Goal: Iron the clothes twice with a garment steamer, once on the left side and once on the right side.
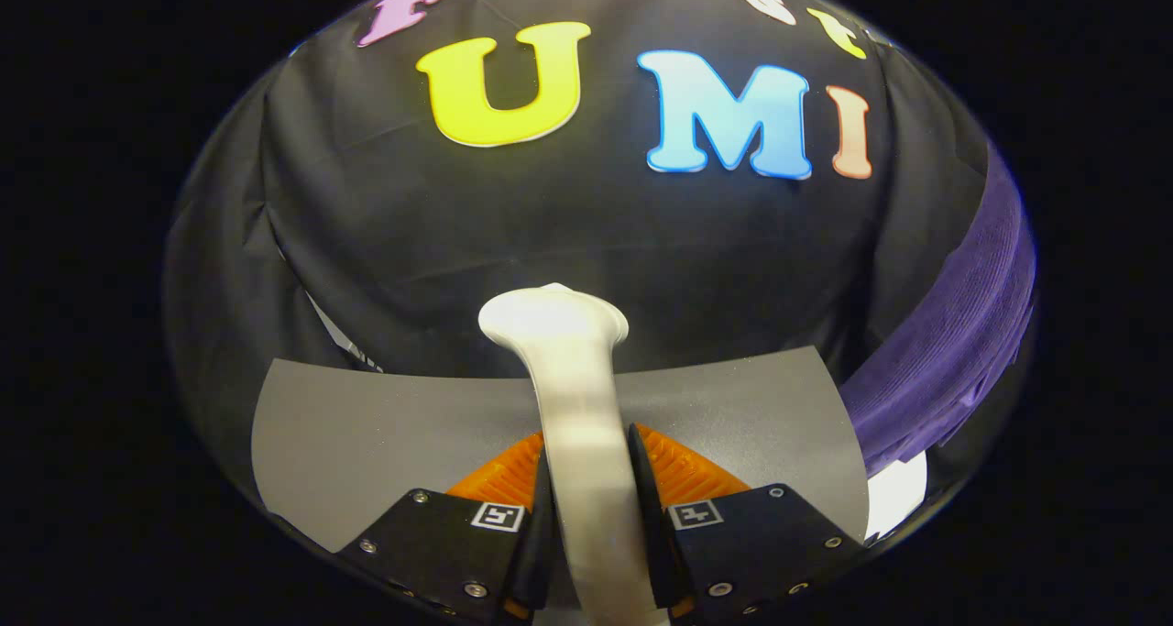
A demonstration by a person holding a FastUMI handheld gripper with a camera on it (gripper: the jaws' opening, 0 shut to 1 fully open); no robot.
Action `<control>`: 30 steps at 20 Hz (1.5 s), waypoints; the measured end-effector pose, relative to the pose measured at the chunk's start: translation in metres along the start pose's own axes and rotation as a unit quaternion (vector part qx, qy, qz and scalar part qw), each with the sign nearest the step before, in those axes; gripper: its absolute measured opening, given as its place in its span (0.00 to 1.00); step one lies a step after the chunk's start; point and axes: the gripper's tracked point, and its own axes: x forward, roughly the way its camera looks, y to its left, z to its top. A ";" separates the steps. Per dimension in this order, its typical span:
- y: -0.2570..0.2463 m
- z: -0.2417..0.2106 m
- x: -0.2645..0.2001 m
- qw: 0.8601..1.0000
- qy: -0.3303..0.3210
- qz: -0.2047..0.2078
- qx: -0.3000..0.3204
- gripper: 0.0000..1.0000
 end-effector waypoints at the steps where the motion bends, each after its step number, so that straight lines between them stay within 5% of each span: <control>1: 0.000 0.001 0.001 1.000 -0.008 0.004 0.000 0.41; 9: -0.006 0.013 -0.028 0.997 -0.073 0.024 0.018 0.38; 13: -0.025 0.010 -0.079 0.989 -0.127 0.045 0.060 0.38; 23: -0.104 -0.013 -0.226 0.962 -0.268 0.055 -0.007 0.38; 30: -0.153 -0.011 -0.294 0.941 -0.337 0.017 0.002 0.38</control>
